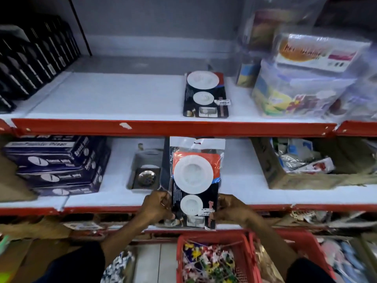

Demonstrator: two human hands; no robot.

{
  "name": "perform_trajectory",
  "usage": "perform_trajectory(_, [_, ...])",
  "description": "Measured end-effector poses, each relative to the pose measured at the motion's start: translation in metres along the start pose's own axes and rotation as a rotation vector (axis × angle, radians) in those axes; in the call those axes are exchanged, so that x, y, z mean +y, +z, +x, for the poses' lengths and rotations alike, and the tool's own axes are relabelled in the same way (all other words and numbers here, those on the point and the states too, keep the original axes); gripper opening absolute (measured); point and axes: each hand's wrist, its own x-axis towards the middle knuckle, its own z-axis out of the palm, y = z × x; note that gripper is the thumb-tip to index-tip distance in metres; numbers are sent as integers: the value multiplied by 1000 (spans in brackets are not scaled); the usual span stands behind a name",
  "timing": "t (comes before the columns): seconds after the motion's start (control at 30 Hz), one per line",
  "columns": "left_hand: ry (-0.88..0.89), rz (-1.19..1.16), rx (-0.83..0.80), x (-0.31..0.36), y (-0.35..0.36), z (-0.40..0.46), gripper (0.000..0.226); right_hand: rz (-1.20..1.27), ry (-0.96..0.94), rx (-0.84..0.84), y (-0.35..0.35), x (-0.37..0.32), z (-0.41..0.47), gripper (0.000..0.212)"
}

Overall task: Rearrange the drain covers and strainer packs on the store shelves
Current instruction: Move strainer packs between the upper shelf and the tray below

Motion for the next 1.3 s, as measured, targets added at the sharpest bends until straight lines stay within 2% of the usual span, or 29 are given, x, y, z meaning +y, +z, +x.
perform_trajectory(0.07, [-55,-14,-43,-9,10,0,31,2,67,-5,3,13,2,45])
perform_trajectory(0.13, [-103,-36,-63,-12,14,3,30,12,103,25,4,17,6,29])
perform_trajectory(0.27, [-117,-200,-36,0,4,26,38,64,60,216,0,-2,28,26])
perform_trajectory(0.37, [-98,-320,-8,20,-8,54,35,44,-3,369,-5,-25,52,40])
perform_trajectory(0.47, [-88,-355,95,36,-12,80,43,-80,-36,508,-8,-43,73,41])
perform_trajectory(0.53, [-94,-307,139,43,-11,88,45,-184,-33,563,-8,-48,82,42])
perform_trajectory(0.57, [-74,-227,151,46,-10,88,39,-240,-32,568,-7,-51,83,38])
perform_trajectory(0.63, [28,-1,172,50,-11,79,21,-389,-67,562,-5,-54,78,17])
perform_trajectory(0.67, [98,105,183,50,-11,74,26,-463,-124,569,-4,-54,74,15])
perform_trajectory(0.73, [258,331,239,48,-14,63,43,-564,-321,633,-1,-55,62,33])
perform_trajectory(0.8, [477,565,396,49,-19,49,43,-652,-569,748,3,-59,46,48])
perform_trajectory(0.87, [681,717,589,59,-29,34,35,-812,-855,890,2,-72,31,45])
perform_trajectory(0.93, [851,751,769,74,-40,26,30,-927,-1113,1005,-4,-92,24,34])
perform_trajectory(1.0, [941,741,870,92,-51,23,35,-979,-1224,1075,-10,-118,19,35])
perform_trajectory(1.07, [955,754,885,117,-64,25,48,-1021,-1195,1125,-18,-148,15,44])
perform_trajectory(1.13, [897,769,845,139,-72,29,58,-1055,-1068,1137,-22,-170,17,50])
perform_trajectory(1.2, [773,764,799,161,-81,35,62,-1031,-863,1118,-28,-190,16,52])
perform_trajectory(1.3, [506,676,595,186,-93,51,64,-935,-449,1002,-37,-211,22,57])
